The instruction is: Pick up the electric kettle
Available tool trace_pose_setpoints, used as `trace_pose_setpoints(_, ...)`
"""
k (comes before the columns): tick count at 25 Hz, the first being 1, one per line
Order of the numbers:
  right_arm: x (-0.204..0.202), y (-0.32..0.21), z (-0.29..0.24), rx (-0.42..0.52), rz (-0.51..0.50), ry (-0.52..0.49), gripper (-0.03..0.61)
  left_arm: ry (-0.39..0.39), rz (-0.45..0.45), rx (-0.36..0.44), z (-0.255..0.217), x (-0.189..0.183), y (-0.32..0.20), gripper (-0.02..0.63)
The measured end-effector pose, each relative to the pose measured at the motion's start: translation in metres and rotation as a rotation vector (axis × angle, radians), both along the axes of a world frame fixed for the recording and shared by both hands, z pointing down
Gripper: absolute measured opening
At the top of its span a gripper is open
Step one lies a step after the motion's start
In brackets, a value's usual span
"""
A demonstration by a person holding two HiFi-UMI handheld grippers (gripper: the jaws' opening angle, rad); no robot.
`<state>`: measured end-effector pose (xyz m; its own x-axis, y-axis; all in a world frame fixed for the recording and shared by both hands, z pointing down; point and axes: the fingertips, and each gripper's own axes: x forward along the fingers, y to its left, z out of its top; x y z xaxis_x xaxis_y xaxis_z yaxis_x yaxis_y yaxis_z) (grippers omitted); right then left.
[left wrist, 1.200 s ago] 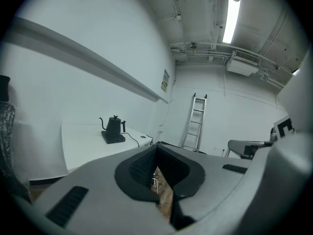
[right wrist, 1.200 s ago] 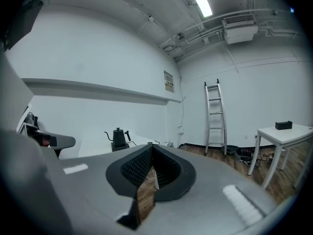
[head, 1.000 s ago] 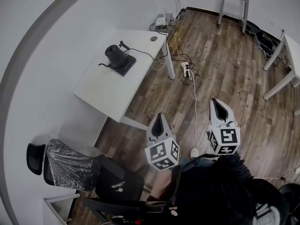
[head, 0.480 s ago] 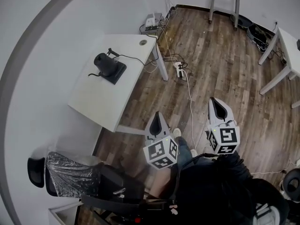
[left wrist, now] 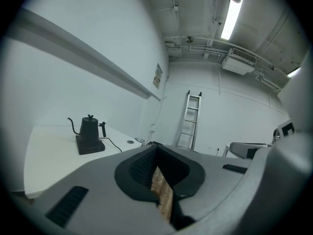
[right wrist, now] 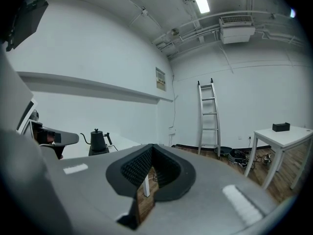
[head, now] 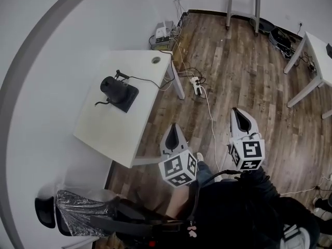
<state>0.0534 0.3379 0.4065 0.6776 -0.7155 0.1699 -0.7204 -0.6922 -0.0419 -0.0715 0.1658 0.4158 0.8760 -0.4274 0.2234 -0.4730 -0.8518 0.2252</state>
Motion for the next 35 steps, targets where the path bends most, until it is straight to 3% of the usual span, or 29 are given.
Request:
trace_pose_setpoints(14,0.068,-0.098,-0.007,0.005,0.070,0.017,0.002,0.007,0.028,0.017,-0.007,0.073,-0.120,0.000)
trace_pose_setpoints(24,0.104,-0.125,0.006,-0.020,0.116,0.000,0.002,-0.025,0.084,-0.010,0.014,0.119,-0.145,0.000)
trace_pose_setpoints(35,0.215,-0.182,0.001,-0.001,0.061,0.035,0.002,-0.032,0.035,-0.006,0.017,0.214,-0.200,0.000)
